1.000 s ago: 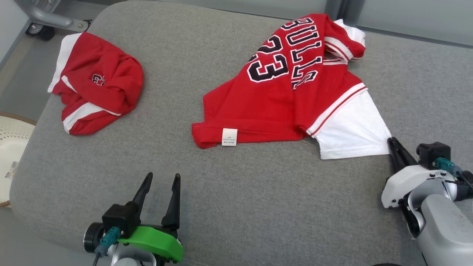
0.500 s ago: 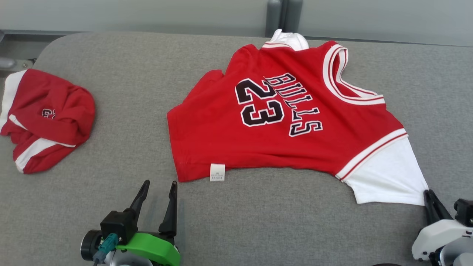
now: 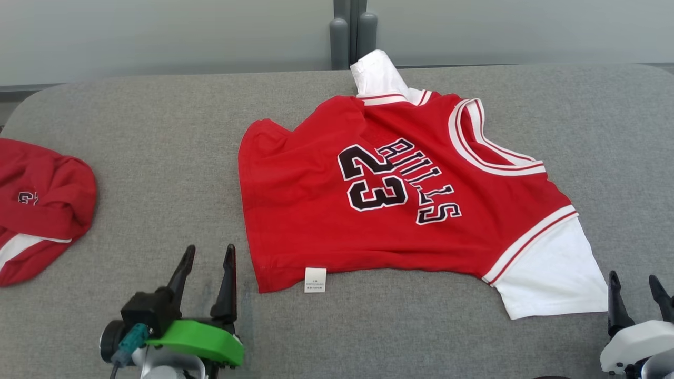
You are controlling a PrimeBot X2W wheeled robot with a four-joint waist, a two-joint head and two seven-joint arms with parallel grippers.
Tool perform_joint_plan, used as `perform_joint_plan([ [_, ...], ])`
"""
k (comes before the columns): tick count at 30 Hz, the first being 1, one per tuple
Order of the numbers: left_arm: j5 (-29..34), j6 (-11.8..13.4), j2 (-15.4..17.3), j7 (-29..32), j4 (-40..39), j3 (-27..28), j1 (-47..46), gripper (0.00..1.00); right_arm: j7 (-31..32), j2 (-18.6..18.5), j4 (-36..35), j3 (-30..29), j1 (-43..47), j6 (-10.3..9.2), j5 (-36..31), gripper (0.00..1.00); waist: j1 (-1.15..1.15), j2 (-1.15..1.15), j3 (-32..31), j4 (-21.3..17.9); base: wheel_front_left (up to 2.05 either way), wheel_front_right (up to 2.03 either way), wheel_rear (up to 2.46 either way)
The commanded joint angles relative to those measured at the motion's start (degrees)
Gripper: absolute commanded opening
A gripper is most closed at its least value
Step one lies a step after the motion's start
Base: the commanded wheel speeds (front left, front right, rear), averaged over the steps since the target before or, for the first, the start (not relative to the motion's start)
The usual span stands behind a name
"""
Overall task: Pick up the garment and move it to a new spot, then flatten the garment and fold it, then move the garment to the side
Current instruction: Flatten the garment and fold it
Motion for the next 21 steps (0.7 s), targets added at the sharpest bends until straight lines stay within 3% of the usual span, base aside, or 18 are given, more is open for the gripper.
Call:
perform_joint_plan([
  [1, -0.67, -0.18, 0.12, -0.01, -0.46, 0.79, -2.94, 1.00, -0.01, 0.31, -1.79, -0.09, -0.88, -0.08, -0.69, 1.00, 0.00, 0.00, 0.77, -0.34, 0.00, 0.00, 0.00],
  [10, -2.10, -0.18, 0.63, 0.01, 7.75, 0.79, -14.74, 1.00, -0.01, 2.57, -5.12, 3.49, -5.08, -0.08, -2.30, 1.00, 0.00, 0.00, 4.98, -3.50, 0.00, 0.00, 0.00],
  [21, -15.64, -0.11, 5.11, 0.31, 27.32, -6.03, -28.12, 1.00, -0.01, 3.90, -6.33, 6.09, -8.01, -0.08, -3.11, 1.00, 0.00, 0.00, 9.16, -7.59, 0.00, 0.00, 0.00],
])
